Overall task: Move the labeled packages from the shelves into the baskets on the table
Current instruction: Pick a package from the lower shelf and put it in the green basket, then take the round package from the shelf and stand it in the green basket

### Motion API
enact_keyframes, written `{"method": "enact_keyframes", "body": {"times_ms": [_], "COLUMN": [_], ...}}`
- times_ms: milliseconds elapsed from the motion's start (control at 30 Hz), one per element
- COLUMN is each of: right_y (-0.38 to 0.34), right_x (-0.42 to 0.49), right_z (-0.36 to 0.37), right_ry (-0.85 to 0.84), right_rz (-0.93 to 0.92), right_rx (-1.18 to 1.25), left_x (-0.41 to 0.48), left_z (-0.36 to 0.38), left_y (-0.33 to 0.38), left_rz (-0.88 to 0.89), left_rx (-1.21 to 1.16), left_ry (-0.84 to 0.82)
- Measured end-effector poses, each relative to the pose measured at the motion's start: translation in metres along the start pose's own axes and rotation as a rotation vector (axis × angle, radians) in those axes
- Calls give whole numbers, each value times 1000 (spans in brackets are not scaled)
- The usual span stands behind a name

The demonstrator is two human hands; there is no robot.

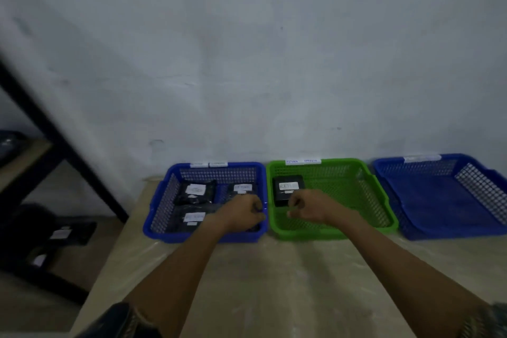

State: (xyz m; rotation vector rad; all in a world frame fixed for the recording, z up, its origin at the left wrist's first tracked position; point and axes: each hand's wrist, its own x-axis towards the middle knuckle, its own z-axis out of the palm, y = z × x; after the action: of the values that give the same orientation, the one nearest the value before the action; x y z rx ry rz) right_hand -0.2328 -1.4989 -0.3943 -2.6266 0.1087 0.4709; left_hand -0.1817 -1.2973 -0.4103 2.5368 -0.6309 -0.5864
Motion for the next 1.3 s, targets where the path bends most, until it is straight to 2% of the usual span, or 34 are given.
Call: {"method": "enact_keyframes", "body": {"times_ms": [167, 267, 400, 600, 833, 1100, 1200, 1300], "right_y": [-44, -71, -118, -200, -303, -437, -489, -541], "right_x": [-70, -105, -144, -191, -241, -291, -300, -288], "right_z": [11, 32, 57, 92, 147, 239, 256, 263], "right_ry": [-78, -181, -290, -286, -267, -313, -386, -356], "right_rz": [-61, -78, -108, -218, -253, -293, -300, -362], "right_rx": [-208, -243, -265, -329, -338, -353, -391, -458], "left_x": [-98, -156, -229, -330, -477, -636, -672, -691], "left_z": [-13, -14, -17, -28, -45, -66, -82, -107], "left_y": [-5, -17, -41, -89, -151, -278, -311, -341], "left_rz": [-97, -196, -294, -401, -372, -497, -513, -505], "left_rx": [71, 143, 133, 93, -13, -10, -27, -33], "left_ry": [-25, -81, -44, 34, 183, 157, 140, 179]}}
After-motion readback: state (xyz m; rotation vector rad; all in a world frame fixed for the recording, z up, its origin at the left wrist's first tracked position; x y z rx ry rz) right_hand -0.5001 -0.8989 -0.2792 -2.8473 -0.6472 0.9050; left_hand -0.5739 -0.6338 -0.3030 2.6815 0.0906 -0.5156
